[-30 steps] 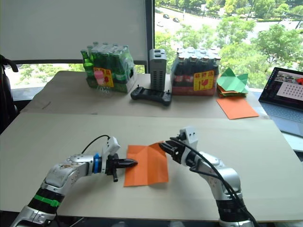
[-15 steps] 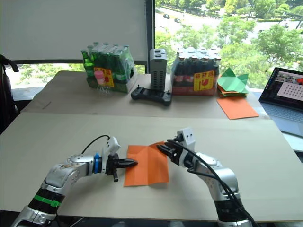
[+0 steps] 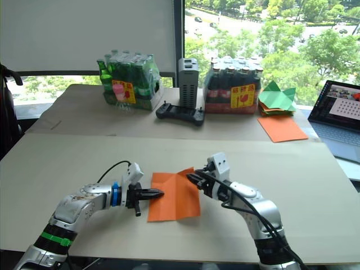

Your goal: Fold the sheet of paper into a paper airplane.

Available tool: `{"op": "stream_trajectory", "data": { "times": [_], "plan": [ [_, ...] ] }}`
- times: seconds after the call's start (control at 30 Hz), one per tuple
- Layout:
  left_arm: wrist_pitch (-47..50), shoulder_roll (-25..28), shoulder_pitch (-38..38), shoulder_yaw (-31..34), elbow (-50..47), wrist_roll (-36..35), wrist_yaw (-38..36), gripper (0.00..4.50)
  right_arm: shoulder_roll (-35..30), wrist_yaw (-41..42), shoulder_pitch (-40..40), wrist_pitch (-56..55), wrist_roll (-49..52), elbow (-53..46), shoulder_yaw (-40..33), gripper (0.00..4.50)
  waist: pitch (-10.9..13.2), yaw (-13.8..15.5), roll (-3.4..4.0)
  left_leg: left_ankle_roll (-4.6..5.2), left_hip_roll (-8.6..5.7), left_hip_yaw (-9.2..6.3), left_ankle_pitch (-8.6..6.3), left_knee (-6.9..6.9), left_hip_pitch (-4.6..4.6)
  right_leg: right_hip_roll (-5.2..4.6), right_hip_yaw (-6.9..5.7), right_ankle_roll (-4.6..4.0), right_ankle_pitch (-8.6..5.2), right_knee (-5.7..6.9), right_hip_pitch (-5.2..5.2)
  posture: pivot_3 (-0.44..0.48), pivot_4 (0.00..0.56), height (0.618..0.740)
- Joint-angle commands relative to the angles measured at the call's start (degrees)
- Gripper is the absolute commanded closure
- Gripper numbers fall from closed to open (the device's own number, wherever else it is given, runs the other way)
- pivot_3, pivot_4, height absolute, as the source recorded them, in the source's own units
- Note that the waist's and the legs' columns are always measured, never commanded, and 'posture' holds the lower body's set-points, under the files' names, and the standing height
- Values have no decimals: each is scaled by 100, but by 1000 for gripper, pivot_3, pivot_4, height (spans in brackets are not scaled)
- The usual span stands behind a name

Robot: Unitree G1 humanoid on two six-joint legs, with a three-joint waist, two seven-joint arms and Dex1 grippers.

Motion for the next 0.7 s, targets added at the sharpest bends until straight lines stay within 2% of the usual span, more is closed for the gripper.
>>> {"op": "stream_trajectory", "data": {
  "times": [0.03,0.3,0.53,0.7],
  "plan": [
    [118,4,85,-54,85,123,110,4500,-92,142,-13,-313,-121,-286,122,4480,0,0,0,0,0,0,0,0,0,0,0,0,0,0,0,0,150,740],
    [124,13,89,-46,75,121,112,4500,-516,264,-24,-1314,-1141,-411,796,4480,0,1,0,0,0,0,0,1,1,0,0,0,0,-1,1,0,150,740],
    [206,-22,36,10,33,62,159,4500,-1344,466,-154,-2828,-3029,-168,1901,4480,0,3,0,0,0,0,0,2,1,0,0,0,0,-3,2,0,150,740],
    [615,-255,-169,281,-7,-170,442,4500,-1597,472,-302,-3330,-4017,113,2331,4480,0,21,-1,0,-1,0,0,11,0,0,0,0,0,-1,3,0,150,740]
  ]
}}
